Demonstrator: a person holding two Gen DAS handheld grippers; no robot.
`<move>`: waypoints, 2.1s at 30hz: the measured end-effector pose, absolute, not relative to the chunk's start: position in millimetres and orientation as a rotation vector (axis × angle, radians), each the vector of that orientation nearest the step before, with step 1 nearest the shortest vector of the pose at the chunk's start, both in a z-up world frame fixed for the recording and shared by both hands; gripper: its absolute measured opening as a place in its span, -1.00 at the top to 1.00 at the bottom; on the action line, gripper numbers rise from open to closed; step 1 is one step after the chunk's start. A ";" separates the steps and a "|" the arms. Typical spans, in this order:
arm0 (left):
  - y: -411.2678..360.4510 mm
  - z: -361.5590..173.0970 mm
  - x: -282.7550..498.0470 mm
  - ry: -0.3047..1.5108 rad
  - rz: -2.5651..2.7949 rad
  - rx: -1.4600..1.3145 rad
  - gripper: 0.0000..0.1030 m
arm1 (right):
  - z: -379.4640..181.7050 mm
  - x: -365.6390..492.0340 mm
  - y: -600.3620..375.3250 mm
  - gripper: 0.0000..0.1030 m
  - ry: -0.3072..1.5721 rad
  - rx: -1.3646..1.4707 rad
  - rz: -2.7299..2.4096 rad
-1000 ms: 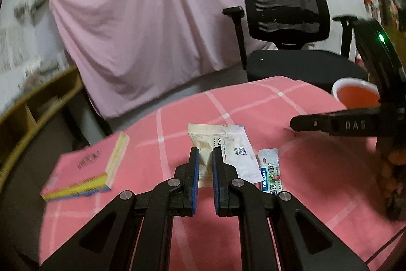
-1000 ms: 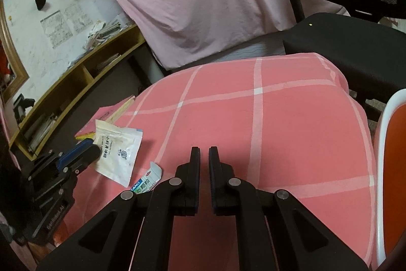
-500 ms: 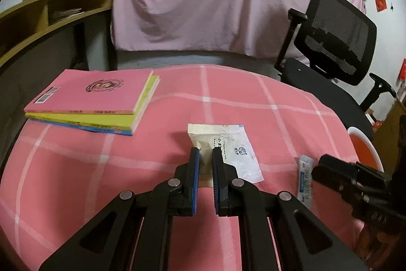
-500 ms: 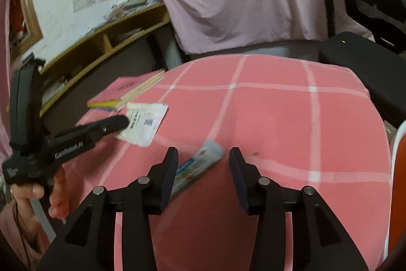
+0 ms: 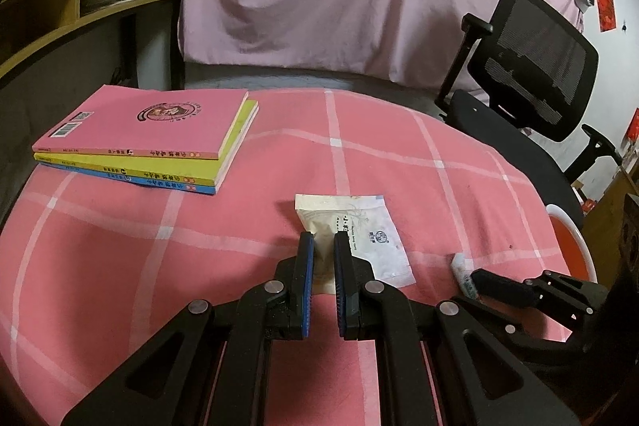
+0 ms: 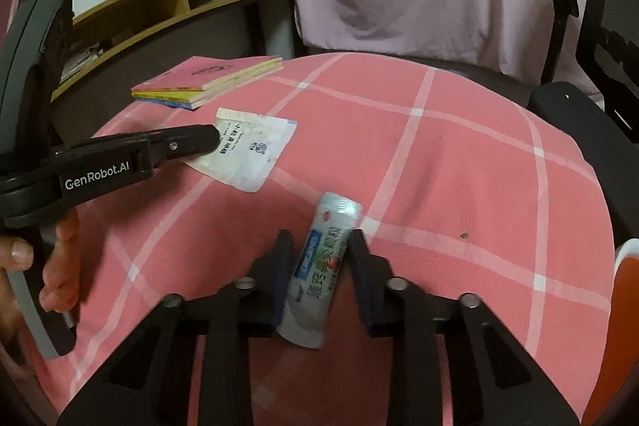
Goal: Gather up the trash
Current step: 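Lift the sachet and paper packet and carry both over the bucket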
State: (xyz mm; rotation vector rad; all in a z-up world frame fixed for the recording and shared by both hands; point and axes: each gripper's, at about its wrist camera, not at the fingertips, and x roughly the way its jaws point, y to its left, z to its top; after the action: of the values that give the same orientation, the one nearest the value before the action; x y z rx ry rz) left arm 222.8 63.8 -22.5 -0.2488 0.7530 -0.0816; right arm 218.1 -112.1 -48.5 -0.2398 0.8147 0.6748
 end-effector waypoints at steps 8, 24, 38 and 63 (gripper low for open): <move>46.5 -6.1 191.7 0.591 -0.095 -0.169 0.86 | -31.0 206.2 -139.7 0.67 0.705 -0.111 0.684; -49.9 37.9 116.0 0.190 -0.151 -0.030 0.86 | 36.9 139.6 -252.0 0.62 0.129 0.078 0.583; -165.5 56.5 124.6 0.086 -0.338 0.048 0.86 | 47.9 137.6 -351.1 0.61 0.039 0.162 0.349; -287.2 54.4 204.9 0.413 -0.590 0.007 0.84 | 8.1 178.3 -447.5 0.48 0.281 0.406 0.098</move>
State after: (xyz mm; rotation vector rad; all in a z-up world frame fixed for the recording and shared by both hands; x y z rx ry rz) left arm 204.9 -287.2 54.4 0.0075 0.4128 -0.5903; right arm 178.3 -447.5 8.1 0.4059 0.2806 0.0980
